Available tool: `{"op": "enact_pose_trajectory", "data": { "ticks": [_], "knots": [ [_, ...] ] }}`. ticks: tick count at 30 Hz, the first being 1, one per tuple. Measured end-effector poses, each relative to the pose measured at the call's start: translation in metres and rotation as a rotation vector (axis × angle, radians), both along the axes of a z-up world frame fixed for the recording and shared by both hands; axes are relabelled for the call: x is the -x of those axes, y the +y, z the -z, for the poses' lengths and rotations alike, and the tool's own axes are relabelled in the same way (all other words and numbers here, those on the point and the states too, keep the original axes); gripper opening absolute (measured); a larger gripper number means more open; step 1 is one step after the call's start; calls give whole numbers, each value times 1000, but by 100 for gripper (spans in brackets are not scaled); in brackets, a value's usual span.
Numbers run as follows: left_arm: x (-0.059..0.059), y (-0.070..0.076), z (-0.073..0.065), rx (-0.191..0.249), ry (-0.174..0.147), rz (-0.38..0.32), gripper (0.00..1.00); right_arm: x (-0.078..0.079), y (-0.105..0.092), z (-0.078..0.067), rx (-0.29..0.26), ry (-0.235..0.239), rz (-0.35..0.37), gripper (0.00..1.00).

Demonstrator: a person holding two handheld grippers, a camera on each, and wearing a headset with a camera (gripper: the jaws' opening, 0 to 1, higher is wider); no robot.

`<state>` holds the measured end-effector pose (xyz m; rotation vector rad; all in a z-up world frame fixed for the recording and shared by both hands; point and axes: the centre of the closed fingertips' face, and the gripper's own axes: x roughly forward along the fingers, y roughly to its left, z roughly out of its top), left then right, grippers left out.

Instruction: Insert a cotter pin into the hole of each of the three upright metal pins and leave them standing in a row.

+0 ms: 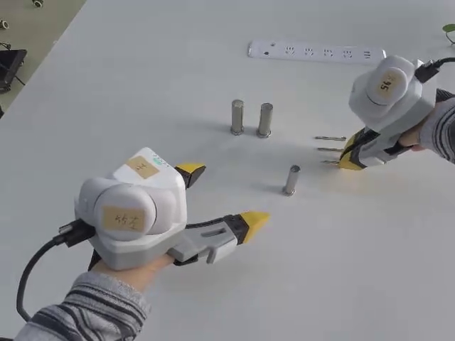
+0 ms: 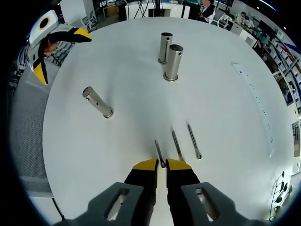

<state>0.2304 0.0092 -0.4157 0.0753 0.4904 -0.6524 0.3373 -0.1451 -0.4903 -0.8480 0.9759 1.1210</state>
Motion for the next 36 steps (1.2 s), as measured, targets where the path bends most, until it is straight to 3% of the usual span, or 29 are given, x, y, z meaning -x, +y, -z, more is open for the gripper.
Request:
{"op": "enact_pose_trajectory", "data": {
  "ticks": [15, 25, 33, 36],
  "knots": [
    [-3, 1, 0, -6, 0, -2, 62, 0, 0, 2, 33, -19, -37, 0],
    [-6, 3, -5, -9, -6, -1, 57, -3, -1, 0, -67, -10, 14, 0],
    [-9, 2, -11, 0, -5, 9, 54, -6, -3, -5, -99, -121, -5, 0],
    [-11, 1, -11, 0, 1, 16, 51, -5, -4, -9, -86, -174, -18, 0]
  ]
}}
